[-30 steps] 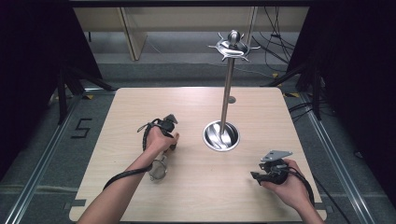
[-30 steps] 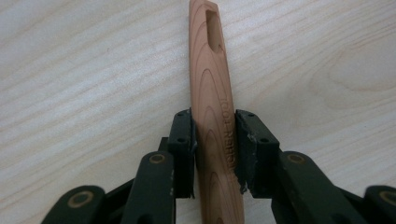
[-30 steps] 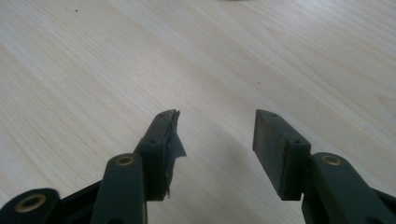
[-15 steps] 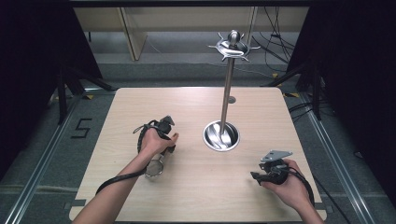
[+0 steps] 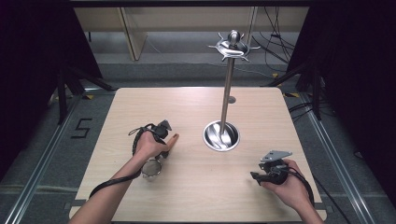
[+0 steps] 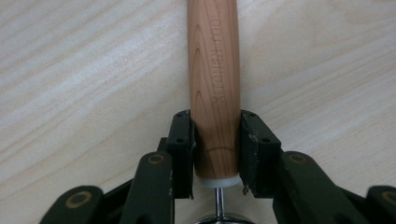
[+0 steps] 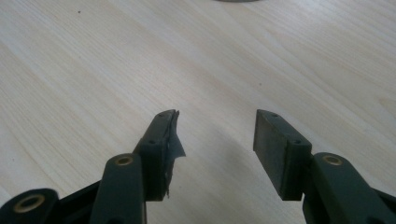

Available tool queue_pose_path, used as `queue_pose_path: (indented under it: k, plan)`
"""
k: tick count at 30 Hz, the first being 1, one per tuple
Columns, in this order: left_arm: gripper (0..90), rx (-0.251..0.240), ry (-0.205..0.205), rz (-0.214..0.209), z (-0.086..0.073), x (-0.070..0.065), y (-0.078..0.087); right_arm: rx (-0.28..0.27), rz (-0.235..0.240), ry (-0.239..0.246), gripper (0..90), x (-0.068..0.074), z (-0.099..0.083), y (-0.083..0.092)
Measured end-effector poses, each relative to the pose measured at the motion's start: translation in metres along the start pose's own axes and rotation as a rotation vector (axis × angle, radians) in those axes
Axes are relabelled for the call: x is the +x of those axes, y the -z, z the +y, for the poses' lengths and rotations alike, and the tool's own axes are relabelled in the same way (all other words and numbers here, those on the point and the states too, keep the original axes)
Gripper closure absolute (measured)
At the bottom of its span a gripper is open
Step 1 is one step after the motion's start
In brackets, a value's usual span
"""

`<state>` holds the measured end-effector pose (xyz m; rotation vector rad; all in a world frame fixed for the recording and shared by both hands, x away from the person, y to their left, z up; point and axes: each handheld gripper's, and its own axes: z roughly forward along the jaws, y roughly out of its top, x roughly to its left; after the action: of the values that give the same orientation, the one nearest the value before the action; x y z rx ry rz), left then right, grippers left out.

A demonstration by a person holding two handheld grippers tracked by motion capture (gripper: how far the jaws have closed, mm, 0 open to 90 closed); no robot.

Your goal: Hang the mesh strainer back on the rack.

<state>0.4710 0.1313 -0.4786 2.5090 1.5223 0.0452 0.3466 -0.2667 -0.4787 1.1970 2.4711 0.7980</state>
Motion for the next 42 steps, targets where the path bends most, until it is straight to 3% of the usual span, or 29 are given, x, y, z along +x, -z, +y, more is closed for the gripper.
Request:
queue_pose_path:
  k: [4,7,8,10,11,12,13,14,16,17,18,23,25,28,34,42]
  plan:
    - [67.9,-0.016,0.004,-0.037,-0.005,0.003,0.002,-0.003,0.003,-0.022,50.2,0.001,0.000,0.000]
    - [68.0,-0.052,0.010,-0.086,-0.010,0.006,0.006,-0.001,-0.001,-0.002,50.2,0.000,0.000,0.000]
    - [67.9,-0.086,0.027,-0.117,-0.012,0.006,0.007,-0.014,-0.004,-0.002,50.2,0.000,0.000,-0.001]
    - [68.0,-0.144,0.032,-0.137,-0.016,0.006,0.012,-0.006,-0.002,0.001,50.2,0.000,0.000,0.000]
    - [68.0,-0.175,0.026,-0.135,-0.018,0.006,0.015,-0.048,-0.011,0.009,50.2,-0.001,0.000,-0.002]
    - [68.0,-0.201,-0.010,-0.131,-0.020,0.008,0.019,-0.048,-0.011,0.009,50.2,-0.001,0.000,-0.002]
    - [67.9,-0.224,-0.010,-0.139,-0.022,0.008,0.022,-0.013,-0.006,0.014,50.2,-0.001,0.001,0.002]
    - [67.9,-0.244,-0.082,-0.137,-0.023,0.012,0.026,-0.021,-0.011,0.008,50.2,-0.001,0.001,0.002]
    - [67.9,-0.314,-0.077,-0.167,-0.031,0.011,0.032,-0.019,-0.008,0.010,50.2,-0.001,0.001,0.002]
    - [67.9,-0.314,-0.077,-0.167,-0.031,0.011,0.032,-0.019,-0.008,0.010,50.2,-0.001,0.001,0.002]
    - [67.9,-0.357,-0.064,-0.171,-0.032,0.010,0.032,-0.055,-0.014,0.002,50.3,0.000,0.001,-0.001]
    - [68.0,-0.465,-0.072,-0.172,-0.039,0.006,0.038,-0.045,-0.018,0.002,50.2,0.000,0.001,0.001]
    - [68.0,-0.511,-0.092,-0.166,-0.041,0.003,0.041,-0.031,-0.019,0.031,50.3,-0.002,0.002,0.002]
    - [67.9,-0.569,-0.097,-0.160,-0.044,-0.002,0.044,-0.032,-0.017,0.011,50.3,-0.001,0.002,0.003]
    - [67.9,-0.622,-0.124,-0.157,-0.048,-0.009,0.050,-0.043,-0.030,0.021,50.4,-0.002,0.002,0.003]
    - [67.9,-0.721,-0.122,-0.170,-0.051,-0.017,0.056,-0.054,-0.031,0.016,50.4,-0.002,0.002,0.003]
